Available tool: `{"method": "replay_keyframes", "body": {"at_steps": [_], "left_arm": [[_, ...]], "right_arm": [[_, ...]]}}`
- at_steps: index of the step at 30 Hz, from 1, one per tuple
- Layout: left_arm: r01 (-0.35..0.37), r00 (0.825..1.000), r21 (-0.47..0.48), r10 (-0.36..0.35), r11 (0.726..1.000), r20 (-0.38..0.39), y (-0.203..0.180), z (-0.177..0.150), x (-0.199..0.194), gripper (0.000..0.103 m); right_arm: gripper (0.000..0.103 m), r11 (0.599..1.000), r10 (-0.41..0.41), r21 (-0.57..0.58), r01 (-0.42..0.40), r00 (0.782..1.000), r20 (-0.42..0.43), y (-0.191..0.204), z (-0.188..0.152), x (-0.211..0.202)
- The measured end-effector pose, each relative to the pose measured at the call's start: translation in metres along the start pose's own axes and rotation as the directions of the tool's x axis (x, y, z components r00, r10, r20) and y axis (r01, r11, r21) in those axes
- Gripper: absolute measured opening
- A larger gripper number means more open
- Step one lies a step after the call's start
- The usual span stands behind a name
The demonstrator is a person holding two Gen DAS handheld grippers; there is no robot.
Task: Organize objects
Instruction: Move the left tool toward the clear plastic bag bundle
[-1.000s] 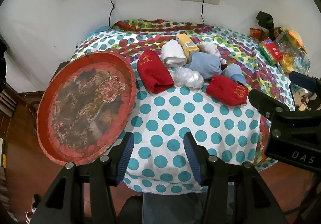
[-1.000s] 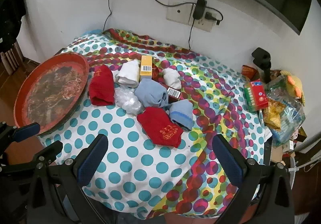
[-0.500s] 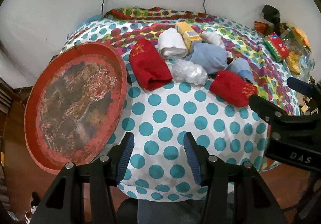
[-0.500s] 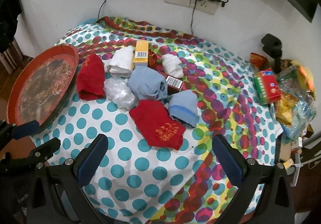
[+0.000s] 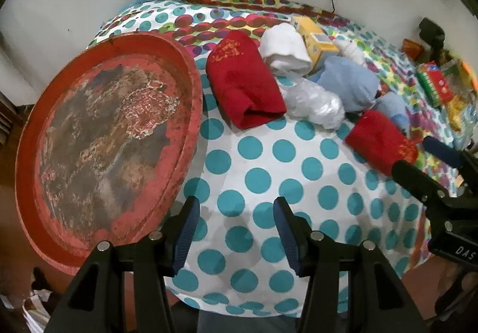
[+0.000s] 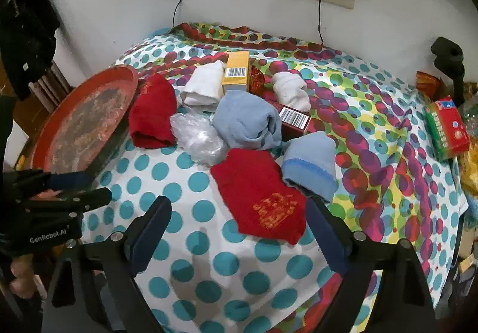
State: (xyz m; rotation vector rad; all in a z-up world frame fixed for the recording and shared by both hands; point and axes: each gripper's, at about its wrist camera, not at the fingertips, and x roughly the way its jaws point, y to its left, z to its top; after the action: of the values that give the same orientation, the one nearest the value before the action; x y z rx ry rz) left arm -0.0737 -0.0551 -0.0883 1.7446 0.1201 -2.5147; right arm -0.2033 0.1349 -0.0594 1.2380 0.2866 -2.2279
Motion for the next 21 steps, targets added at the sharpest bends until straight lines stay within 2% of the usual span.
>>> {"method": "replay_keyframes", "body": {"at_steps": [4, 8, 13, 19, 21], "left_arm": [[-0.013, 1.000, 0.027, 0.013, 1.000, -0.001, -0.007, 0.004, 0.009, 0.053], [-0.013, 1.000, 0.049, 0.014, 0.999, -0.010, -0.013, 0.011, 0.017, 0.053], [-0.024, 0.999, 0.065, 0.026, 0.998, -0.023, -0.019, 0.016, 0.026, 0.053], [-0.027, 0.999, 0.080, 0.030, 0.996, -0.038, -0.026, 0.022, 0.040, 0.053], [-0.023, 0.999, 0.086, 0.027, 0.996, -0.041, -0.029, 0.024, 0.043, 0.053]], "right_arm": [[0.081, 1.000, 0.018, -0.016, -0.018, 1.000, 0.009, -0.003, 0.000, 0.007], [0.080, 0.999, 0.048, -0.026, -0.047, 0.999, 0.013, -0.010, 0.001, 0.016], [0.079, 0.991, 0.126, -0.036, -0.126, 0.992, 0.008, -0.017, 0.001, 0.024], [0.079, 0.988, 0.118, -0.100, -0.120, 0.993, -0.027, -0.013, -0.002, 0.037], [0.073, 0.986, 0.099, -0.134, -0.100, 0.995, -0.020, -0.008, -0.004, 0.038]]}}
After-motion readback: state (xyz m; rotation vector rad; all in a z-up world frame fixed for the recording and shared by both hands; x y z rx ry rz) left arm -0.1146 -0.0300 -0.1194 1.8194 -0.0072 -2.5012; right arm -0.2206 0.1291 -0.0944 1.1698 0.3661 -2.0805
